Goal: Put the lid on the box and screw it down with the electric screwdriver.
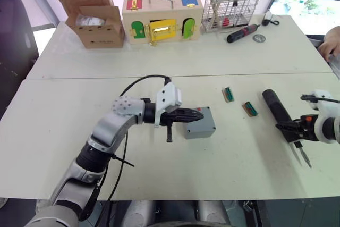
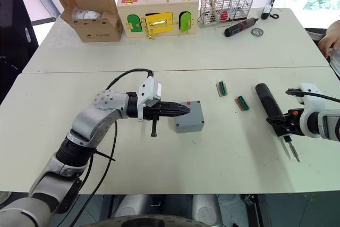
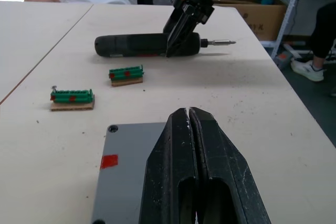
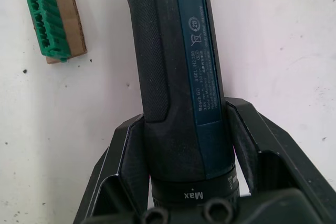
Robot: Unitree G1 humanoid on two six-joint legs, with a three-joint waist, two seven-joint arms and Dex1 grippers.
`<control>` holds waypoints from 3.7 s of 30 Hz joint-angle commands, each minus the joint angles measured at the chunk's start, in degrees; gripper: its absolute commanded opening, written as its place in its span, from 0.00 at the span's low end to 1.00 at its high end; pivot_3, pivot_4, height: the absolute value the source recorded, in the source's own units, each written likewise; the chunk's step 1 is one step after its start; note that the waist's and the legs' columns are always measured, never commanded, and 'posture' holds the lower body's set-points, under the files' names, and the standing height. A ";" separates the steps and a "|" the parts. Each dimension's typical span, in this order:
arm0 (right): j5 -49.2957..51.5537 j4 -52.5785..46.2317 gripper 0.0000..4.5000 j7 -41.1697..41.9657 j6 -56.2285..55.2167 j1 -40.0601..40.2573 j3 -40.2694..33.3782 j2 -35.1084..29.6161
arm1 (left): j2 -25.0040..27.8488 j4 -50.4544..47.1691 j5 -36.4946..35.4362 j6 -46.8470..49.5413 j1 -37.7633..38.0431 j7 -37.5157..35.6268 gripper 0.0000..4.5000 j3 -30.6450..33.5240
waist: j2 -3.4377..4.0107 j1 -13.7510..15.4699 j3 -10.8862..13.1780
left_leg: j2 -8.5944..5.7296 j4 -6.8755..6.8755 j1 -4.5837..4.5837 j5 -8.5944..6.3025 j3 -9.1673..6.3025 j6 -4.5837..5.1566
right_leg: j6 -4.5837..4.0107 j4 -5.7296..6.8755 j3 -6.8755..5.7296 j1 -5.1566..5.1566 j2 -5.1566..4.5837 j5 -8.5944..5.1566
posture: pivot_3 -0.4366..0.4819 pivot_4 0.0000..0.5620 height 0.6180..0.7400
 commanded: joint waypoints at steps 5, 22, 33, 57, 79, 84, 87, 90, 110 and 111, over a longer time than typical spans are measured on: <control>-9.87 -0.62 0.92 13.60 -2.60 -5.56 8.17 -6.00 | -0.71 -0.41 0.48 -1.78 -0.90 0.03 0.00 -0.16 | 0.02 -0.05 -0.01 | 0.00 0.00 0.00 0.00 0.01 0.00 | 0.00 0.01 0.00 -0.02 0.00 0.00 | 0.48 0.27 0.98; -42.13 33.31 1.00 53.79 -3.68 -45.06 47.05 4.25 | -0.60 -2.64 1.93 -1.32 1.36 2.19 0.00 -0.95 | 0.00 -0.04 0.00 | -0.02 -0.06 -0.05 0.00 0.02 -0.06 | 0.00 -0.08 -0.01 -0.16 -0.05 0.00 | 0.48 0.27 0.98; -53.41 37.04 1.00 63.78 -8.20 -45.91 49.90 6.11 | -0.27 -5.05 2.18 -0.34 3.49 4.96 0.00 -1.25 | -0.04 1.21 -0.02 | -0.10 0.01 -0.07 0.01 -0.02 -0.09 | -0.01 -0.09 -0.03 -0.12 -0.12 0.00 | 0.48 0.27 0.98; -46.97 12.57 0.61 51.96 14.87 -28.99 39.77 0.87 | -3.28 -1.57 3.92 -2.73 2.42 5.43 0.00 -1.80 | -0.33 2.75 -0.17 | -0.11 0.01 -0.08 0.03 -0.14 -0.15 | -0.01 -0.07 -0.13 -0.08 -0.14 0.01 | 0.48 0.27 0.98; -40.97 13.70 0.41 43.51 16.06 -27.41 37.54 3.09 | -3.37 -1.18 4.16 -2.85 2.40 5.92 0.00 -1.85 | -1.28 2.60 -0.74 | -0.08 0.02 -0.04 0.04 -0.15 -0.16 | -0.02 -0.10 -0.14 -0.01 -0.13 0.01 | 0.48 0.27 0.98; -40.60 17.00 0.41 42.61 14.42 -28.16 36.55 3.87 | -3.92 -0.16 4.25 -3.14 1.71 5.50 0.00 -2.25 | -1.47 2.53 -0.85 | -0.08 0.02 -0.02 0.04 -0.14 -0.16 | -0.02 -0.11 -0.14 0.00 -0.12 0.01 | 0.48 0.27 0.98; -40.46 18.06 0.41 42.90 13.68 -28.74 36.58 3.50 | -4.13 0.43 4.39 -3.46 1.36 5.02 0.00 -2.50 | -1.56 2.57 -0.91 | -0.07 0.02 0.06 0.04 -0.14 -0.16 | -0.02 -0.15 -0.14 0.11 -0.12 0.01 | 0.48 0.27 0.98; -40.09 19.94 0.41 42.65 13.13 -31.81 34.34 3.50 | -4.18 1.04 4.42 -3.74 1.04 4.61 0.00 -2.51 | -1.56 2.53 -0.91 | -0.07 0.02 0.15 0.04 -0.14 -0.16 | -0.02 -0.32 -0.14 0.29 -0.11 0.02 | 0.48 0.27 0.98; -32.55 -19.29 0.41 -5.72 -14.95 -34.92 -36.33 50.56 | 0.19 7.48 2.11 -2.93 -6.25 -3.74 0.00 0.15 | -0.46 1.16 -0.84 | -0.15 -0.08 -0.31 0.11 -0.15 -0.25 | 0.00 0.29 -0.12 -0.51 -0.19 0.02 | 0.48 0.27 0.98; -33.02 -21.92 0.41 -7.70 -21.43 -32.42 -35.28 54.67 | 0.19 7.96 1.69 -2.29 -7.02 -3.69 0.00 0.80 | -0.46 1.08 -0.84 | -0.14 -0.08 -0.31 0.11 -0.20 -0.25 | 0.00 0.32 -0.12 -0.51 -0.16 0.02 | 0.48 0.27 0.98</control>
